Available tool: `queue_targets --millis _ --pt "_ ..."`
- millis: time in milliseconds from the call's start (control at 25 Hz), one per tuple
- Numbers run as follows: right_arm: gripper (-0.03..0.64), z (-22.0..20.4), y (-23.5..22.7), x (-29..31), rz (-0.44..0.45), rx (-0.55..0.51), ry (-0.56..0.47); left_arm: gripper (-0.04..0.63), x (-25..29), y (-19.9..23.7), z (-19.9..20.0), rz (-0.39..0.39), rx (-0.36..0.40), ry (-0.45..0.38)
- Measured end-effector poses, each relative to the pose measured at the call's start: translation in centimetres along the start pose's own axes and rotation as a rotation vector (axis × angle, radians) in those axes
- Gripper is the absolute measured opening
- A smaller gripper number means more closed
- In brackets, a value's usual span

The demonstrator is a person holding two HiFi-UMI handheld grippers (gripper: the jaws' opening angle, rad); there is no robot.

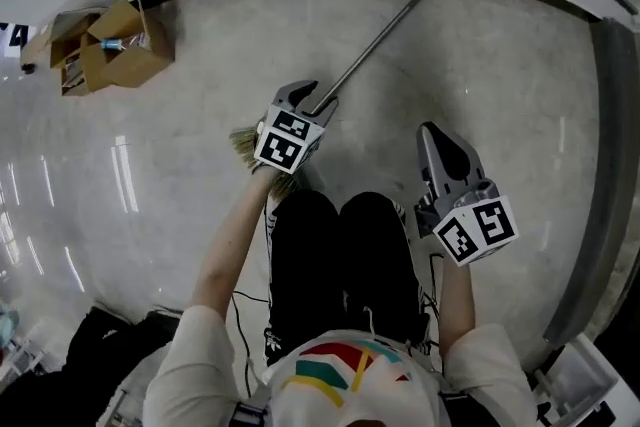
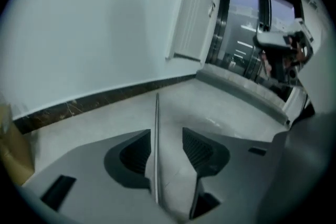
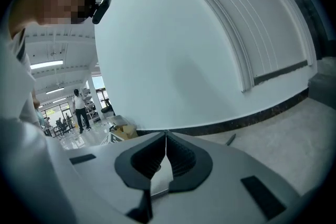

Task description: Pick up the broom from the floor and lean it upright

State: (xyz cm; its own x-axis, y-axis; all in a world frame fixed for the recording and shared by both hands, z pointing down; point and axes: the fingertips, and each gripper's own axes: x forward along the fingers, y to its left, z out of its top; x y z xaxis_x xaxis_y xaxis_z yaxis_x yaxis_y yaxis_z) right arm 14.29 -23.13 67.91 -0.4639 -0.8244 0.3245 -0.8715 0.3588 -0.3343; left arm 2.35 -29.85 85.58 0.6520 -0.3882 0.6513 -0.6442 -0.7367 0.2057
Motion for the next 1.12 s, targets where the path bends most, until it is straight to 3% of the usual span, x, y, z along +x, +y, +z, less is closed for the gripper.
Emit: queue_targets --millis 120,200,520,640,840,960,1120 --pt "0.012 -6.1 -3.4 2.7 -0.019 -0.003 -0.008 0.218 7.8 2.4 -6.8 -0.004 0.081 0.126" --pt "0.012 -8.5 -5.1 3.5 -0.029 -0.011 -0.007 0.216 11.2 3.0 -9.2 -0.016 0.132 0.183" --pt "0.012 -12.1 -8.5 3.4 -0.088 0.014 0.036 0.196 18.0 4.2 -14.8 -0.001 0.186 0.404" --pt "0.012 -12.9 -9.1 3.0 -0.106 0.024 0.043 0.162 18.5 4.3 -15.5 0.007 0.193 0.429" --pt "0.012 -12.7 -8.8 2.7 -0.121 0.047 0.035 0.127 18.0 4.8 -14.8 0.015 0.060 0.343" --pt "0.012 -11.7 -8.1 2.3 -0.115 0.030 0.027 0.127 15.7 3.6 -12.7 0.011 0.091 0.227" --pt "0.012 -8.7 -7.0 1.6 -0.112 0.025 -0.018 0.127 10.5 1.4 -5.2 0.001 0.153 0.002"
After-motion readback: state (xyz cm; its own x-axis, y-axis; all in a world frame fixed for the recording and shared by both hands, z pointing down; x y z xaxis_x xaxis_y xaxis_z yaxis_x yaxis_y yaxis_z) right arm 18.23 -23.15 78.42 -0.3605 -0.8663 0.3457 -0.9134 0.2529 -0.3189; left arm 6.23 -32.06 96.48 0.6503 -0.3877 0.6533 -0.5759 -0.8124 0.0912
